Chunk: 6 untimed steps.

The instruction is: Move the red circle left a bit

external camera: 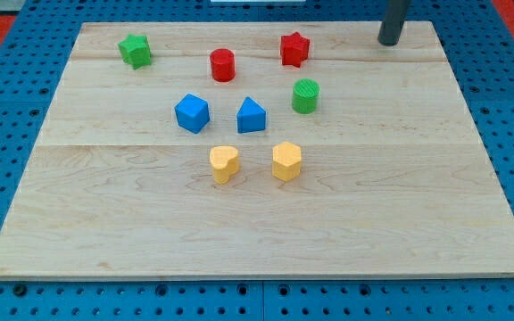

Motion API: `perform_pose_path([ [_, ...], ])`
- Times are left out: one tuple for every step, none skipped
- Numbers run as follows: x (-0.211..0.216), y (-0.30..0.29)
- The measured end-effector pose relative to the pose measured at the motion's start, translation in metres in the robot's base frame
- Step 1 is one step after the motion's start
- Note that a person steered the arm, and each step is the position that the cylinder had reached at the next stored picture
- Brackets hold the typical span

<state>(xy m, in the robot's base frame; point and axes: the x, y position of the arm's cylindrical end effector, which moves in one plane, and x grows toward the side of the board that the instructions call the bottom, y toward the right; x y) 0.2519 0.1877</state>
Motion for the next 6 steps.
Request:
perform_pose_path([
  [0.037,-0.052],
  [0.043,-0.132],
  [0.043,-0.195],
  [0.052,-0.255],
  [0.089,-0.288],
  [0.127,-0.274],
])
